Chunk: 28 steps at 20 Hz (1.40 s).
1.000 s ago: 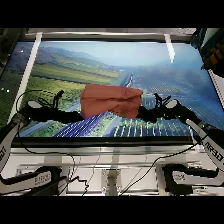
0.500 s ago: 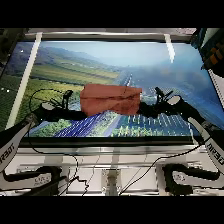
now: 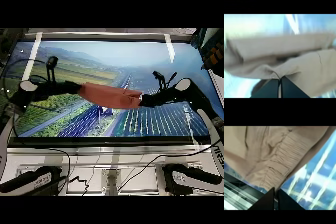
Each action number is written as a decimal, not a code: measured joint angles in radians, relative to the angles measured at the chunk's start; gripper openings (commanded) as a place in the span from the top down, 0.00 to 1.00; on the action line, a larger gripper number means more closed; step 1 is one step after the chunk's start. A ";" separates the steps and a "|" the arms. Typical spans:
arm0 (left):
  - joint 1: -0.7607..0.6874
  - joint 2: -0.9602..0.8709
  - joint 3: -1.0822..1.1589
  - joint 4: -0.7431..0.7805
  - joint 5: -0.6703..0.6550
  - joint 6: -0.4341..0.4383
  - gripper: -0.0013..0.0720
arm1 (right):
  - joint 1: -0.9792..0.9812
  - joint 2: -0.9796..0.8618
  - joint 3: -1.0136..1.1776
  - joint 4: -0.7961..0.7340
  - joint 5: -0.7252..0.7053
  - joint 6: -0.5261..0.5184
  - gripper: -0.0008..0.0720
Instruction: Fold the clothes and pants, and hang the long-sleeved shirts on hangers.
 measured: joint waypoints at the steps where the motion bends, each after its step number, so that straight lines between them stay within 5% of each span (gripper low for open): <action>1: 0.003 0.017 0.017 0.000 0.017 0.000 0.98 | 0.000 0.019 0.021 -0.003 0.014 -0.008 0.96; 4: 0.007 0.037 0.045 0.018 0.044 -0.047 0.98 | 0.000 0.071 0.055 -0.026 0.067 -0.018 0.96; 7: 0.001 0.002 0.055 0.111 0.000 -0.183 0.98 | 0.000 0.100 0.039 -0.050 0.140 -0.017 0.96; 11: -0.005 -0.080 0.060 0.308 -0.233 -0.426 0.97 | 0.000 0.115 -0.072 -0.062 0.241 -0.013 0.96; 14: -0.005 -0.130 0.061 0.406 -0.444 -0.519 0.97 | 0.000 0.119 -0.182 -0.065 0.279 -0.013 0.96; 15: -0.005 -0.145 0.061 0.425 -0.514 -0.540 0.92 | 0.000 0.120 -0.212 -0.067 0.283 -0.013 0.96; 17: -0.005 -0.169 0.061 0.461 -0.607 -0.562 0.40 | 0.000 0.120 -0.256 -0.071 0.283 -0.014 0.96; 18: -0.005 -0.179 0.062 0.476 -0.638 -0.569 0.32 | 0.000 0.121 -0.270 -0.074 0.279 -0.016 0.96; 23: 0.008 -0.167 0.042 0.502 -0.711 -0.557 0.37 | 0.000 0.121 -0.298 -0.062 0.231 -0.019 0.96; 28: 0.039 0.040 -0.183 0.488 -0.633 -0.552 0.35 | 0.000 0.121 -0.303 -0.060 0.158 -0.019 0.96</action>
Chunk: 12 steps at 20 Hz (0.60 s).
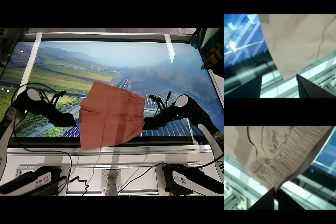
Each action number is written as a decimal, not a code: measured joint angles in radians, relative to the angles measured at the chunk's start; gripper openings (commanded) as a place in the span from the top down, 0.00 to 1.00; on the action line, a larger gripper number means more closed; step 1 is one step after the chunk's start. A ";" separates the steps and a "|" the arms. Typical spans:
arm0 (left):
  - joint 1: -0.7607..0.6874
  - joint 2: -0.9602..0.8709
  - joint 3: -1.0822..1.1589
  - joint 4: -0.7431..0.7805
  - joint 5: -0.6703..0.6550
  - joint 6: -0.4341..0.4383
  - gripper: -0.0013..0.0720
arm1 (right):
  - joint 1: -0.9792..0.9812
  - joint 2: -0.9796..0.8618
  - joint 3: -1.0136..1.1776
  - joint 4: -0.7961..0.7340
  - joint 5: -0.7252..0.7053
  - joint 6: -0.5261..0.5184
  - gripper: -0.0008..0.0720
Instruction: Fold the clothes and pants, and hang the long-sleeved shirts on hangers.
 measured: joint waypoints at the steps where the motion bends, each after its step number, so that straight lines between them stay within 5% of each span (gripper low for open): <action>1: 0.003 0.060 -0.073 -0.023 0.018 -0.005 0.32 | 0.000 0.000 -0.001 0.001 -0.021 0.000 0.96; 12: -0.016 0.326 -0.567 -0.309 0.255 0.011 0.28 | 0.000 0.000 -0.001 0.016 -0.103 0.000 0.96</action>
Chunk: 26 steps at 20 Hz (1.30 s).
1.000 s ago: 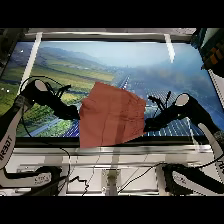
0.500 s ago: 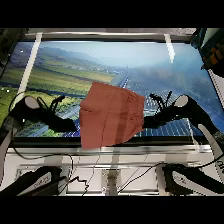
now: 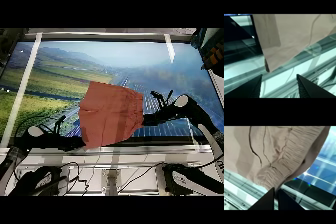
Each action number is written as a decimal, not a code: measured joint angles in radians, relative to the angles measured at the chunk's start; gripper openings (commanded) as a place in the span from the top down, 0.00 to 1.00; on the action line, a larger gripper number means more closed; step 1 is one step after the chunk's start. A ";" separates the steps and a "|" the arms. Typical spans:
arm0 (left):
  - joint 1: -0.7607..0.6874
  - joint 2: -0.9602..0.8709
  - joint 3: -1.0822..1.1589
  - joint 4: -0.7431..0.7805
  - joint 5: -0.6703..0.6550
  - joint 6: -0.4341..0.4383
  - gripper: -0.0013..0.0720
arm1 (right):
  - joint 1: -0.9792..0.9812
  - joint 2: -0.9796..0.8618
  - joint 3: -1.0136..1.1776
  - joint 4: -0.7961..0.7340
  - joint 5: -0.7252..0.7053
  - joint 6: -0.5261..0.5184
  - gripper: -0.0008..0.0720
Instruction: Fold the clothes and pants, and hang the long-sleeved shirts on hangers.
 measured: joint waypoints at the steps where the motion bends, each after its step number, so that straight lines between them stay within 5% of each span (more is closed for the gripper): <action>1: -0.018 0.003 -0.010 -0.008 0.032 0.002 0.28 | 0.000 0.000 0.000 0.006 -0.001 0.000 0.96; 8: -0.185 -0.032 -0.032 -0.032 0.221 0.005 0.32 | 0.000 0.000 0.000 0.038 0.002 0.000 0.96; 9: -0.197 -0.045 -0.032 -0.043 0.240 0.005 0.40 | 0.000 0.001 0.000 0.040 0.005 0.000 0.96; 11: -0.212 -0.068 -0.034 -0.068 0.294 0.005 0.71 | 0.000 0.001 0.000 0.043 0.010 0.000 0.96; 14: -0.220 -0.086 -0.032 -0.090 0.356 0.009 0.97 | 0.000 0.001 0.000 0.045 0.012 0.000 0.96; 26: -0.202 -0.037 0.305 0.032 0.182 0.069 0.98 | 0.000 0.126 0.114 0.060 0.020 0.000 0.96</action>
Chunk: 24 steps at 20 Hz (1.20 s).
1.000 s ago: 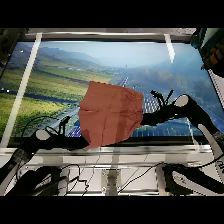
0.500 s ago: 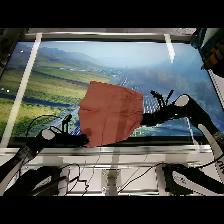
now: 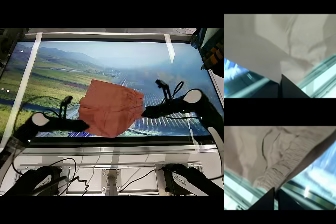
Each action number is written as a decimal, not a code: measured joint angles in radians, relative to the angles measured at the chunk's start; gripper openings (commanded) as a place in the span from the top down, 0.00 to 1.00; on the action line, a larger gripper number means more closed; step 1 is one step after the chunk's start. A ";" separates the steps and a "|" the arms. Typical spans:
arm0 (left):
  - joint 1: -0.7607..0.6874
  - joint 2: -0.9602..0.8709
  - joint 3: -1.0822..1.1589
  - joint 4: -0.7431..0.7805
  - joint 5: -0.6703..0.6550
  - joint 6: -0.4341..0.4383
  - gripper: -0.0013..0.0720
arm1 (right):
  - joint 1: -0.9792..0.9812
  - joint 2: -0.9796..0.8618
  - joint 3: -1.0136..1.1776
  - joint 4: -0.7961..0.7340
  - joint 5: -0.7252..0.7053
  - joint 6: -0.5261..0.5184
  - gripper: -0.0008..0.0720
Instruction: Fold the clothes and pants, and hang the long-sleeved shirts on hangers.
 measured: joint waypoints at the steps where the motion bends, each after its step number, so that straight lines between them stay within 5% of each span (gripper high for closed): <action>1: 0.018 0.023 0.072 0.020 -0.018 -0.003 0.97 | 0.000 0.029 0.041 0.002 0.000 0.000 0.96; 11: 0.119 0.343 0.611 0.069 0.169 -0.027 0.98 | 0.000 0.333 0.431 0.188 -0.089 0.126 0.96; 16: 0.124 0.447 0.639 0.082 0.038 -0.170 0.98 | 0.000 0.446 0.434 0.179 0.018 0.282 0.96; 20: 0.120 0.389 0.533 0.122 -0.061 -0.277 0.97 | 0.000 0.446 0.279 0.072 0.013 0.372 0.96; 24: 0.059 0.171 0.403 0.112 0.107 -0.256 0.98 | 0.000 0.304 0.087 0.028 -0.231 0.410 0.96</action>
